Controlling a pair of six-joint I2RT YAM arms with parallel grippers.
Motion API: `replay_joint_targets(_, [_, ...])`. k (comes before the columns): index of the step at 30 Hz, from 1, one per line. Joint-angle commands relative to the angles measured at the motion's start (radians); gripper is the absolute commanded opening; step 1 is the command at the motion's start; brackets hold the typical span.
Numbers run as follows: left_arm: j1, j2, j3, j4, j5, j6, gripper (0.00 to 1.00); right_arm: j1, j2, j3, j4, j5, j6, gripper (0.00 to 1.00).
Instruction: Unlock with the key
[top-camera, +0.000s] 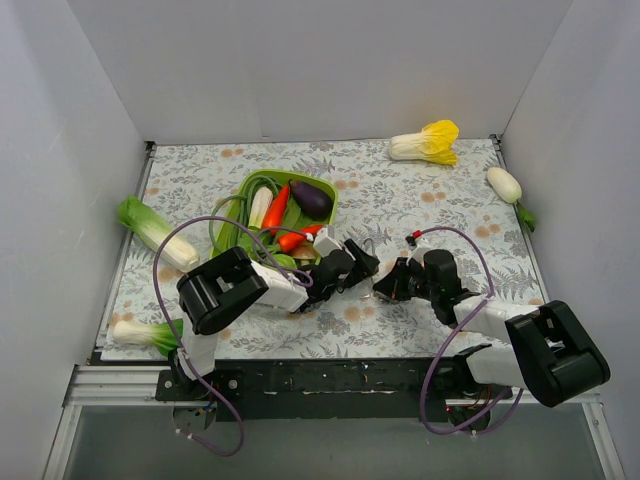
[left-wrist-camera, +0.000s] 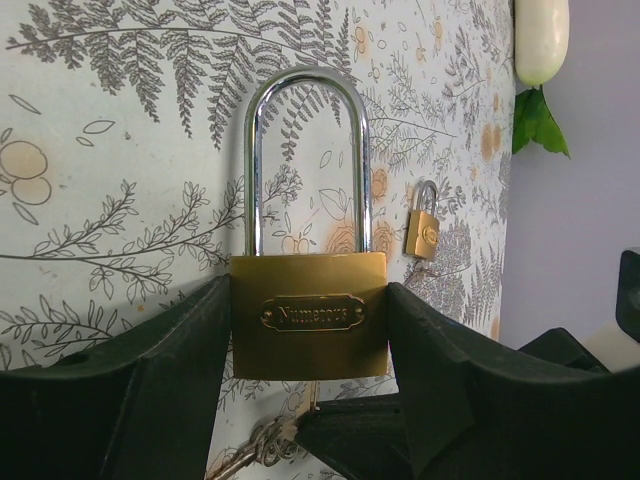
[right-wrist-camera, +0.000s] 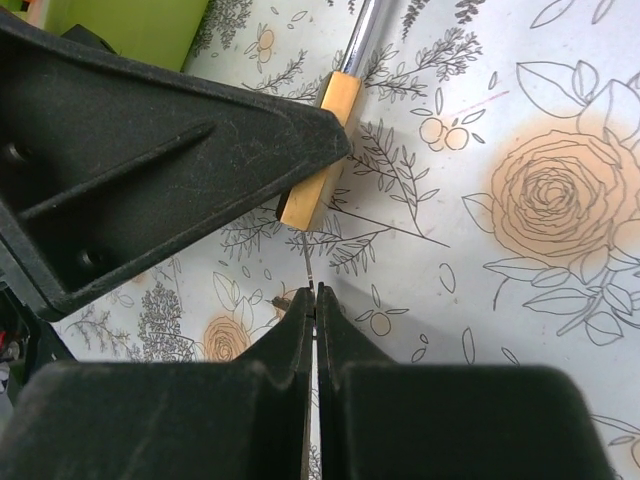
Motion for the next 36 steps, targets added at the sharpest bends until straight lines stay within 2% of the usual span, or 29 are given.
replay_joint_targets(1, [-0.084, -0.078, -0.042, -0.096, 0.164, -0.042, 0.0, -0.016, 0.013, 0.066, 0.271, 0.096, -0.011, 0.01])
replay_joint_targets(17, [-0.119, -0.049, -0.004, -0.183, 0.083, 0.038, 0.0, -0.018, -0.005, 0.111, 0.237, 0.104, -0.005, 0.01])
replay_joint_targets(25, [-0.133, -0.057, 0.001, -0.231, 0.019, -0.023, 0.0, -0.018, -0.056, 0.106, 0.081, 0.26, -0.017, 0.01])
replay_joint_targets(36, [-0.15, -0.034, 0.055, -0.226, 0.003, -0.048, 0.0, -0.018, -0.105, 0.065, 0.11, 0.229, -0.041, 0.01])
